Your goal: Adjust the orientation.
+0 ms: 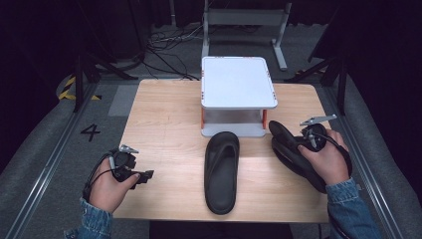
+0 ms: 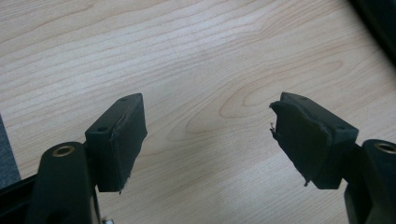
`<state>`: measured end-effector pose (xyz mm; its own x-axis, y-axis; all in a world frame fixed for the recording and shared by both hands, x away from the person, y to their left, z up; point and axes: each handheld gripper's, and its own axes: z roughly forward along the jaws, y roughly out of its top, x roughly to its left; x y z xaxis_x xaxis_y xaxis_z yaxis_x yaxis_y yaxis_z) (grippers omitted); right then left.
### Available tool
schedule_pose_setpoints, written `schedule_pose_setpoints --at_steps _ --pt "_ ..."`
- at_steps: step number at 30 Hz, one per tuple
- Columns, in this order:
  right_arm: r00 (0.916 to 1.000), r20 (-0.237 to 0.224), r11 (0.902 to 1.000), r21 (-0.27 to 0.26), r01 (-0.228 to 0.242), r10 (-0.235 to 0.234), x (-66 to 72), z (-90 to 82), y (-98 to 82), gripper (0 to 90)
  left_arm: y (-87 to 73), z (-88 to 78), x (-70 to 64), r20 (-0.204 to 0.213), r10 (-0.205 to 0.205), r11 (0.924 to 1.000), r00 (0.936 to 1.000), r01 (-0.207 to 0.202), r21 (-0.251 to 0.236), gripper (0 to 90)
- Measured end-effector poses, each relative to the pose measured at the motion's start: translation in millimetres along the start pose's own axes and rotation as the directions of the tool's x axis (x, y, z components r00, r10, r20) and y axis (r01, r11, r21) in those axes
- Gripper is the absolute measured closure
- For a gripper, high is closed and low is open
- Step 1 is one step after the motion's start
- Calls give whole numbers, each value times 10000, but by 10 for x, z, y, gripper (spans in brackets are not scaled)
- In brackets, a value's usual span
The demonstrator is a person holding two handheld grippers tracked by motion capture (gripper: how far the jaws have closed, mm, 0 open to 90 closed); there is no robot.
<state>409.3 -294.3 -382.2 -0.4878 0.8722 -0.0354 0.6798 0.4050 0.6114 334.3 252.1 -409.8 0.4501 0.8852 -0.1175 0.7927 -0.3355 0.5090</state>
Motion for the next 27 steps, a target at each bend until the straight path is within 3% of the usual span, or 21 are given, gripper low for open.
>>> schedule_pose_setpoints --at_steps 3,6,8,10,11,14,17,19,20,21,23,25,27 --pt "9996 -157 9997 -55 -239 238 21 -31 -2 641 10 18 -8 -13 9 10000 10000 -9 -28 258" --pt "9919 -1000 9967 -113 -798 783 106 -115 15 642 32 31 -13 29 76 10000 10000 -76 9 258" --pt "9807 -1664 9938 -251 -1087 1030 176 -158 32 642 49 48 -24 80 104 9999 9999 -104 34 258" --pt "9564 -2567 9891 -100 -1469 1395 324 -173 45 642 67 64 -40 124 163 9999 9998 -164 49 258" --pt "9564 -2567 9891 -100 -1469 1395 324 -173 45 642 79 71 -47 132 224 9997 9997 -225 64 258" --pt "9388 -3038 9862 185 -1644 1622 423 -94 33 642 114 95 -77 186 336 9994 9993 -337 61 258" --pt "9446 -2870 9872 367 -1554 1594 427 4 -3 640 140 119 -86 237 389 9992 9990 -392 107 258" --pt "9467 -2833 9880 245 -1527 1533 406 4 -10 640 145 126 -83 229 429 9990 9988 -431 109 258" --pt "9517 -2720 9895 149 -1437 1423 391 2 -14 642 154 146 -89 249 427 9990 9988 -429 105 258" --pt "9717 -2154 9936 -365 -1069 966 351 -5 -28 621 167 158 -95 280 525 9984 9982 -530 205 258" --pt "9935 -1053 9956 -780 -509 425 295 -11 -52 606 182 185 -114 352 639 9976 9973 -647 235 258" --pt "9982 -536 9940 -1050 -305 250 238 -7 -75 591 193 197 -127 418 669 9973 9969 -681 286 257" --pt "9983 -501 9926 -1163 -354 298 205 4 -88 580 207 216 -143 444 684 9970 9967 -699 320 257"
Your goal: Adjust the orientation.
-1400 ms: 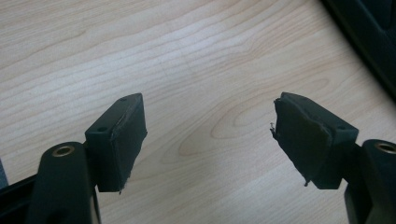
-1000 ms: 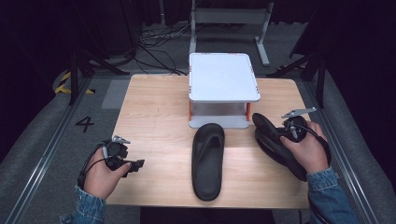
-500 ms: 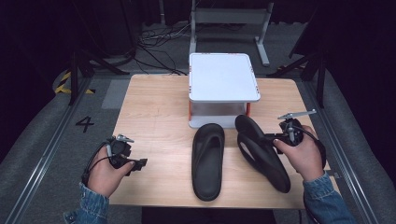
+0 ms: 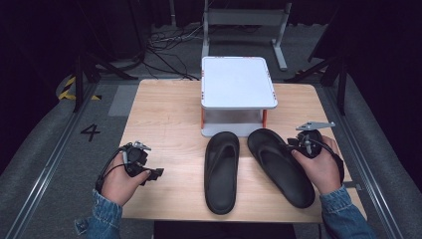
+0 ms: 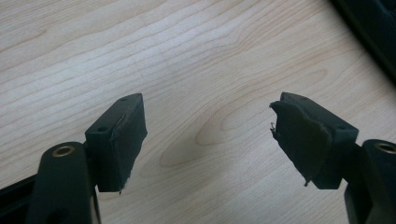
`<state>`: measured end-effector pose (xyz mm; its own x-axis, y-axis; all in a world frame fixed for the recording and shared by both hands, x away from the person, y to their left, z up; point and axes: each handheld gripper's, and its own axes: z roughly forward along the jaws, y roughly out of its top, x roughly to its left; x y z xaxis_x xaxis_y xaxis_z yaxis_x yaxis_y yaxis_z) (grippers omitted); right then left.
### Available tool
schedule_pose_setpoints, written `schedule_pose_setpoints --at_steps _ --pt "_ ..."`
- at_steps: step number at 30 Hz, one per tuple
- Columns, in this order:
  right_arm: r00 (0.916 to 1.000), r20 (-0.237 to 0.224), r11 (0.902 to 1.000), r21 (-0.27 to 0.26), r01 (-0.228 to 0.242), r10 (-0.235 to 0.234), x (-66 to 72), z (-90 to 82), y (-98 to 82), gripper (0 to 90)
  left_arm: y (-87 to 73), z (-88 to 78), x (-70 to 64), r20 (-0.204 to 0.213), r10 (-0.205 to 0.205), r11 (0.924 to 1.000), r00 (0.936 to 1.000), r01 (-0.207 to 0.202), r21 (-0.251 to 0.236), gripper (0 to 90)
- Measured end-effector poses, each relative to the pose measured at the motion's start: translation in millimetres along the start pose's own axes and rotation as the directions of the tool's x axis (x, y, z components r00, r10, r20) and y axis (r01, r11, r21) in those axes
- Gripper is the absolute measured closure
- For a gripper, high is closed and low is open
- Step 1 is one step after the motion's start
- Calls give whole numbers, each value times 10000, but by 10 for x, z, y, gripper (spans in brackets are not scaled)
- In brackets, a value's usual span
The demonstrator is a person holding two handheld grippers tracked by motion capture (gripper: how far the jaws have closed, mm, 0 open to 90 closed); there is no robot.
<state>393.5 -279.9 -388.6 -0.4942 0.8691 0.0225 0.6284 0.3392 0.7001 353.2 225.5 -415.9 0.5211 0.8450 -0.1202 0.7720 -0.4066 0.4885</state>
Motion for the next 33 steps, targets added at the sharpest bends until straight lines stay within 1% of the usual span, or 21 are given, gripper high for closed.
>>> schedule_pose_setpoints --at_steps 1,2,5,6,7,11,12,13,15,17,20,21,22,23,25,26,27,28,31,32,33 --pt "10000 56 10000 -53 -21 22 -26 12 -16 570 9 9 -1 31 60 10000 10000 -60 15 257" --pt "9987 452 9996 -186 233 -224 -79 36 -54 567 20 16 -4 32 50 10000 10000 -50 24 257" --pt "9982 590 9987 -489 147 -119 -115 34 -75 568 28 26 -6 45 50 10000 10000 -50 2 257" --pt "9959 880 9989 -414 233 -196 -155 45 -98 568 38 34 -4 57 118 9999 9999 -118 68 257" --pt "9954 945 9989 -416 215 -175 -167 46 -108 569 41 39 -6 86 133 9999 9999 -134 78 256" --pt "9958 915 9997 -264 11 13 -227 16 -128 579 52 41 -7 112 135 9999 9998 -135 19 257" --pt "9951 978 9998 -124 -134 146 -256 -3 -137 577 55 38 -4 128 142 9999 9998 -143 9 257" --pt "9940 1054 9992 260 -316 287 -298 -8 -155 558 58 38 0 103 160 9999 9998 -160 -10 256" --pt "9911 1229 9900 1246 -666 512 -396 11 -236 580 68 42 3 183 133 9999 9997 -134 43 256" --pt "9856 1481 9668 2283 -1145 818 -486 41 -346 594 89 46 10 160 193 9998 9997 -194 56 256" --pt "9827 1405 9437 2909 -1578 1210 -541 42 -465 606 147 69 10 230 298 9996 9993 -299 24 256" --pt "9828 1361 9388 3043 -1615 1250 -536 46 -487 605 172 81 5 234 312 9995 9992 -313 38 256" --pt "9828 1361 9388 3043 -1615 1250 -536 46 -487 605 172 81 5 234 312 9995 9992 -313 38 256" --pt "9830 1264 9334 3177 -1671 1329 -522 57 -514 615 186 86 12 264 422 9991 9988 -424 60 256" --pt "9809 1182 9356 3014 -1840 1548 -498 42 -551 635 221 97 15 267 417 9991 9988 -418 36 256" --pt "9801 996 9307 3096 -1946 1718 -492 32 -566 649 262 102 29 273 517 9986 9983 -520 78 256" --pt "9746 772 9201 3212 -2240 2103 -475 26 -585 653 284 105 37 292 598 9981 9978 -601 99 256" --pt "9695 603 9140 3241 -2440 2374 -457 20 -604 670 309 112 38 241 670 9977 9975 -673 84 256" --pt "9652 591 9120 3172 -2602 2548 -389 4 -631 670 348 113 47 264 827 9965 9962 -830 104 256" --pt "9643 576 9088 3239 -2630 2585 -361 -2 -636 669 378 119 59 311 979 9952 9947 -981 31 256" --pt "9596 333 8997 3401 -2737 2793 -295 -4 -646 667 391 120 63 345 978 9952 9946 -980 28 256"
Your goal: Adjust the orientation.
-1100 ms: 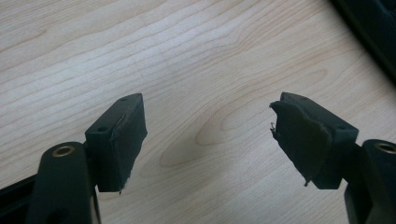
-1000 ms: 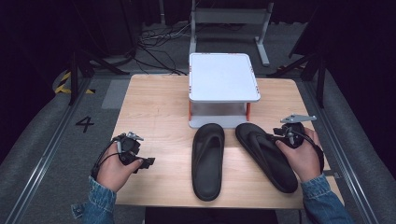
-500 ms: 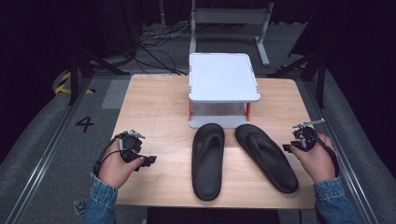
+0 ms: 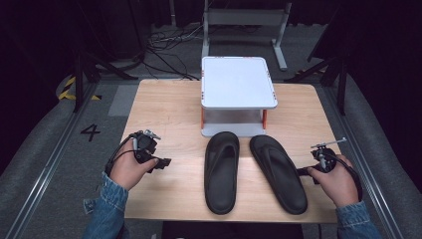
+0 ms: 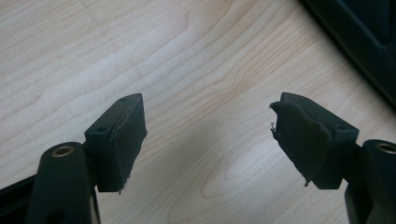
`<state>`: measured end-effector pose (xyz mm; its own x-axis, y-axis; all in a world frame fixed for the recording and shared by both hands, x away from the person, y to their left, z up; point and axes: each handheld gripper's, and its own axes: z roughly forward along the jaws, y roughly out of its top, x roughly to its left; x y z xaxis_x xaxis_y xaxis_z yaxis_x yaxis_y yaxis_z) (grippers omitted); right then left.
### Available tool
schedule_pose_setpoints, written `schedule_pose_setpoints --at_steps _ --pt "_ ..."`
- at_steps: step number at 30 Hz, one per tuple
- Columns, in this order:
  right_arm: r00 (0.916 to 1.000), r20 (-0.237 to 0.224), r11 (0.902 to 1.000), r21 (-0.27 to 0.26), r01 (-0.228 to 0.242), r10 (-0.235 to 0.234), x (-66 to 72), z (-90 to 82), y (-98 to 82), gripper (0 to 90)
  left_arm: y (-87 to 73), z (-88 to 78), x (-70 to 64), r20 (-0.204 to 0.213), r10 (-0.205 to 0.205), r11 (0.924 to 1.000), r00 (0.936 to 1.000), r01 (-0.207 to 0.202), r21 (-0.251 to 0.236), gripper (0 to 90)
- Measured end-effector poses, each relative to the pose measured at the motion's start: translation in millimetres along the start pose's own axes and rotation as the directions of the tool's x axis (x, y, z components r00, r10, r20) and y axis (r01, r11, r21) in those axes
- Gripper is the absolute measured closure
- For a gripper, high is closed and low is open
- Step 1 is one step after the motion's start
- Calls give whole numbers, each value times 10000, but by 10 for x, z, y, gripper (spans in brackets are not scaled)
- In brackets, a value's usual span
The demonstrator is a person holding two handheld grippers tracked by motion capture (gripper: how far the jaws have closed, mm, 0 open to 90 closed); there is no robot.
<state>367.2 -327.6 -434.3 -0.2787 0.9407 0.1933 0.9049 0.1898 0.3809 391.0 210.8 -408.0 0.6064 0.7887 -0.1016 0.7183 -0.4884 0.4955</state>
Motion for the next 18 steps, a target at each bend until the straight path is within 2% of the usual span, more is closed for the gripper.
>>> schedule_pose_setpoints --at_steps 2,3,6,7,10,12,13,18 --pt "9994 -330 10000 79 -31 33 87 20 -35 653 31 17 26 25 166 9999 9999 -166 -24 256" --pt "9989 -458 10000 -14 35 -36 185 42 -66 641 37 26 37 44 198 9998 9998 -198 -8 256" --pt "9978 -532 9992 -136 386 -393 365 80 -92 633 43 54 62 140 224 9997 9997 -223 -54 257" --pt "9978 -532 9992 -136 386 -393 365 80 -92 633 47 61 70 194 219 9998 9996 -218 -30 257" --pt "9970 -513 9969 -559 559 -587 467 137 -77 630 72 59 78 246 294 9995 9993 -290 -158 257" --pt "9951 -424 9937 -717 867 -899 530 168 -63 627 91 50 61 321 251 9994 9992 -243 -253 257" --pt "9938 -322 9911 -838 1035 -1065 559 185 -59 626 101 49 63 326 371 9991 9988 -363 -232 257" --pt "9912 -565 9863 -1203 1124 -1199 662 240 -66 614 143 93 42 354 416 9990 9985 -410 -158 257"
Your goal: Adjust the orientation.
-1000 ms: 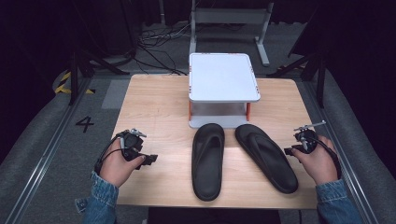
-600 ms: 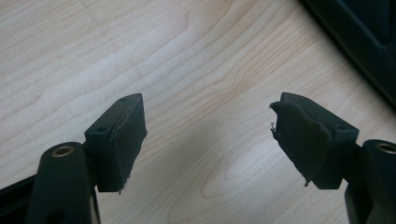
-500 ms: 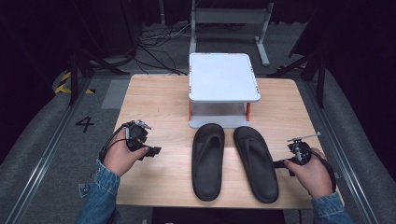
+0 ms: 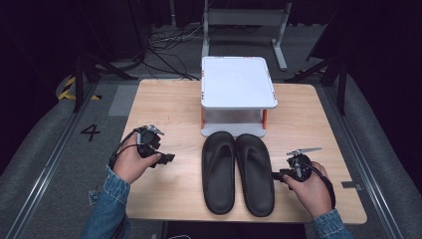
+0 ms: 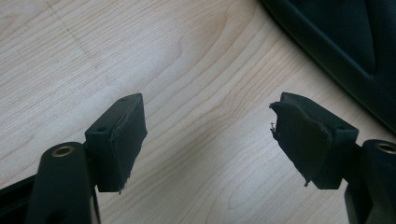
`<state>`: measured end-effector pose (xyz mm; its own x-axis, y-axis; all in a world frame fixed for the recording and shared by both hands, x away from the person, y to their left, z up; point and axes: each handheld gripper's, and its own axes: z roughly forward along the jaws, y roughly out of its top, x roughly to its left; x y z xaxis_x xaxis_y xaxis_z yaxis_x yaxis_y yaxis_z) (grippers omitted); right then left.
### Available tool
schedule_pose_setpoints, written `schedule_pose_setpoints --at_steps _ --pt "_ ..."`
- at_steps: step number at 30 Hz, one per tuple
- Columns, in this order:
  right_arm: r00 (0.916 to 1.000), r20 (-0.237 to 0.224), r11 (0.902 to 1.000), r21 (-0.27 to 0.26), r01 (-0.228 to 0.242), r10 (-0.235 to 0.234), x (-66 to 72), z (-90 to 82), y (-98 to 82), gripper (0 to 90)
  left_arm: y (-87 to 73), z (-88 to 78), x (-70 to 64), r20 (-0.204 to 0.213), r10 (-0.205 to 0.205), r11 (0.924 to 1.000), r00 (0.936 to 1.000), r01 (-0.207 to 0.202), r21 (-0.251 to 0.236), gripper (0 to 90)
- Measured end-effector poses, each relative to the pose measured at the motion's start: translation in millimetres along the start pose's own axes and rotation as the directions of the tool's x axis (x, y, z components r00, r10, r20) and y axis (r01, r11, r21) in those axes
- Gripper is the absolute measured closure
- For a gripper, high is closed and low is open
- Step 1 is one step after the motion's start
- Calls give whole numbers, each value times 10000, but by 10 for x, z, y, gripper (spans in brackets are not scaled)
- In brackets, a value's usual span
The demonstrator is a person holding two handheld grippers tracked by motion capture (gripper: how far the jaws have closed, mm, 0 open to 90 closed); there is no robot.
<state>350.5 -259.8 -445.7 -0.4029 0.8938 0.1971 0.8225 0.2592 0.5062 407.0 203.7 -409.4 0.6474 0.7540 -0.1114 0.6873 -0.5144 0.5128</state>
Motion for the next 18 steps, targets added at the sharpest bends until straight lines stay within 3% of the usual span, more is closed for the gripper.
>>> schedule_pose_setpoints --at_steps 6,9,12,15,18 --pt "9999 116 9991 -423 -39 44 107 31 -38 609 93 51 -2 210 143 9999 9997 -143 -20 257" --pt "9988 -76 9984 -288 -489 487 163 5 -85 585 137 73 6 312 186 9998 9993 -184 -77 257" --pt "9983 -112 9983 -35 -576 576 190 -22 -125 594 163 85 17 435 228 9996 9988 -222 -145 257" --pt "9986 89 9985 -138 -523 524 264 -37 -152 611 192 106 25 528 316 9994 9981 -310 -125 256" --pt "9983 -125 9983 -71 -570 569 304 -36 -159 613 198 111 21 606 332 9993 9976 -323 -168 257"
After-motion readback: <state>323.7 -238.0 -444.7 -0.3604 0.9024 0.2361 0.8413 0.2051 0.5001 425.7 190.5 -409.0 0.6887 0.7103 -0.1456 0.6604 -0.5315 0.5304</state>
